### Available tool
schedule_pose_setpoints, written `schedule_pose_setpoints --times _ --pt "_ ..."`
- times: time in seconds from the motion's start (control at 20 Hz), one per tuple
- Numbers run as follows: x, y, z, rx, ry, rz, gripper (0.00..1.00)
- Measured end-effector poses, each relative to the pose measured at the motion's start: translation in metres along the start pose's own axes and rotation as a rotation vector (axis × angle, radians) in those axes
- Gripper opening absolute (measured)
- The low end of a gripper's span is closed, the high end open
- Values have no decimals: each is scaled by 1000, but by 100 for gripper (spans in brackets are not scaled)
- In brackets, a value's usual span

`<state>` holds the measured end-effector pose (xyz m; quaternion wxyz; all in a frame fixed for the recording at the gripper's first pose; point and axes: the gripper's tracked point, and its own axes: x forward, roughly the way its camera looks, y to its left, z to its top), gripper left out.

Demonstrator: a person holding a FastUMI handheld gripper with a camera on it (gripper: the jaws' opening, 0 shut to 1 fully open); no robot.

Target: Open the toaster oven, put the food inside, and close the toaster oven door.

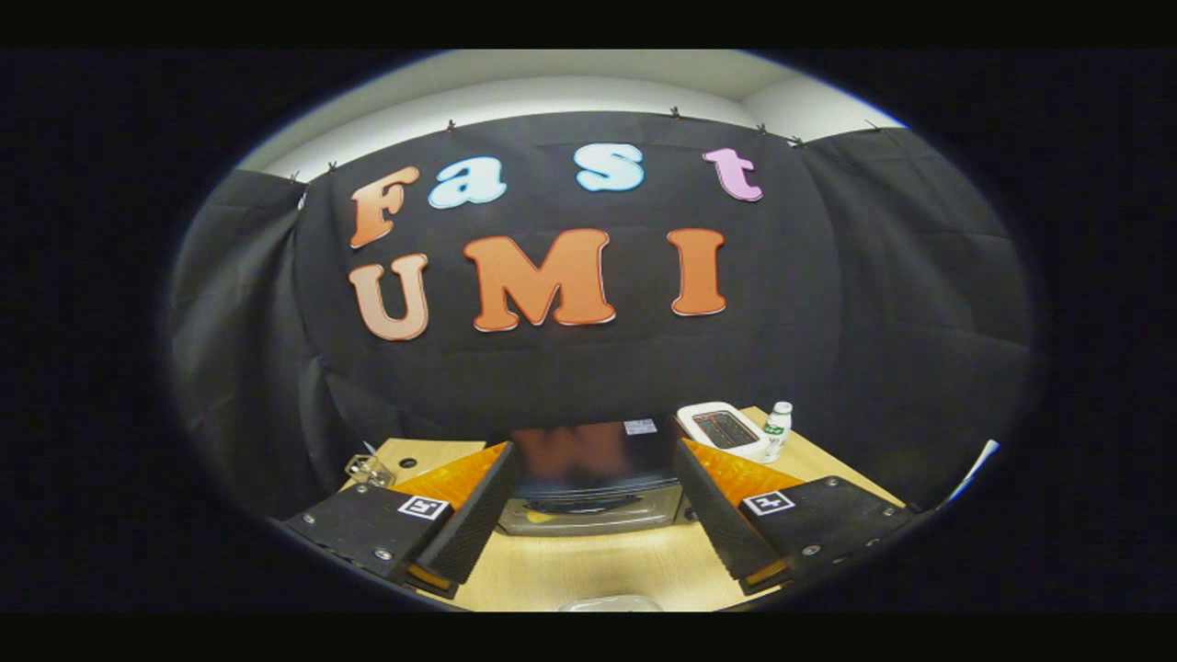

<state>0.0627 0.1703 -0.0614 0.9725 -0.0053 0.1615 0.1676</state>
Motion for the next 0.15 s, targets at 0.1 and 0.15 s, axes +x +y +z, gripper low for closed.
schedule_pose_setpoints --times 0.1,0.15 --pt "-8 -2 10 13 -20 5 100" --pt "-10 -4 13 5 -29 -2 100"
